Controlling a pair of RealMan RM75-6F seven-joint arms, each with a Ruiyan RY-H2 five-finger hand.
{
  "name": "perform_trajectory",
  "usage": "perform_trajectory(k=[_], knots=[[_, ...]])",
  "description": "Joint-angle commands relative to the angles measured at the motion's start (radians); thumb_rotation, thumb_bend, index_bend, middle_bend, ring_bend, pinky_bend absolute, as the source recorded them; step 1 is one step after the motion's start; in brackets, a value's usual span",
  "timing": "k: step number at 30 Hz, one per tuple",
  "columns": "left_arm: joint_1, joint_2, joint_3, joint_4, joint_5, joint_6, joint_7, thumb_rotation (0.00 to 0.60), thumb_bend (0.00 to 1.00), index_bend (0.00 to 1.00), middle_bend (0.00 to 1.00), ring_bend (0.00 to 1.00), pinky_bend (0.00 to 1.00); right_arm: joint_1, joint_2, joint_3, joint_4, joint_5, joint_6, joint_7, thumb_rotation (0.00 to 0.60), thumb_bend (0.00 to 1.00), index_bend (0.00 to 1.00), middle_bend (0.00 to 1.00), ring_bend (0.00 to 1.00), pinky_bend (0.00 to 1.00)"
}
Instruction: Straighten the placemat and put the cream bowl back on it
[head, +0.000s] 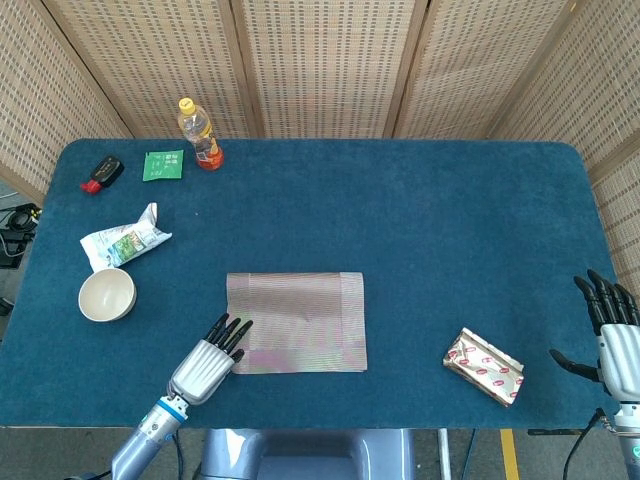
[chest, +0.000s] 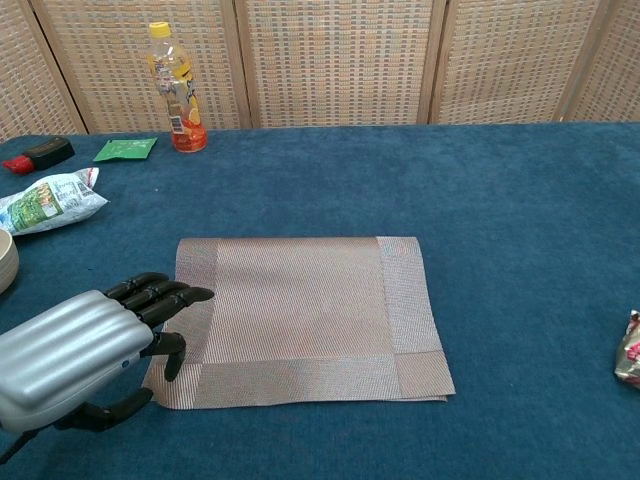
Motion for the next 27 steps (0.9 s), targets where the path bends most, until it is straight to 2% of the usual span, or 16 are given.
perform_trajectory(k=[1,8,16,22,27], knots=[[-0.001,0.0,-0.001,0.0,-0.002,-0.001,0.001,0.6,0.45,0.47,0.0,0.0,0.0,0.0,0.0,0.0,0.0,0.0,-0.001,0.0,0.6,0.09,0.01,0.0,0.0,0.0],[-0.003,0.001,-0.003,0.0,-0.008,-0.006,0.003,0.6,0.51,0.48,0.0,0.0,0.0,-0.001,0.001,0.0,-0.001,0.002,0.001,0.001,0.6,0.09,0.01,0.0,0.0,0.0],[-0.003,0.002,-0.006,0.001,-0.009,0.002,-0.001,0.6,0.52,0.62,0.0,0.0,0.0,-0.001,0.001,0.0,-0.001,0.001,0.0,-0.001,0.6,0.09,0.01,0.0,0.0,0.0],[-0.005,0.011,-0.014,-0.008,-0.011,0.01,-0.008,0.6,0.52,0.64,0.0,0.0,0.0,-0.001,0.002,0.001,-0.002,0.003,-0.001,0.0,0.6,0.09,0.01,0.0,0.0,0.0],[-0.014,0.045,-0.039,-0.07,-0.013,0.027,-0.008,0.6,0.52,0.65,0.0,0.0,0.0,-0.003,0.004,0.001,-0.001,0.001,0.004,0.002,0.6,0.09,0.01,0.0,0.0,0.0]])
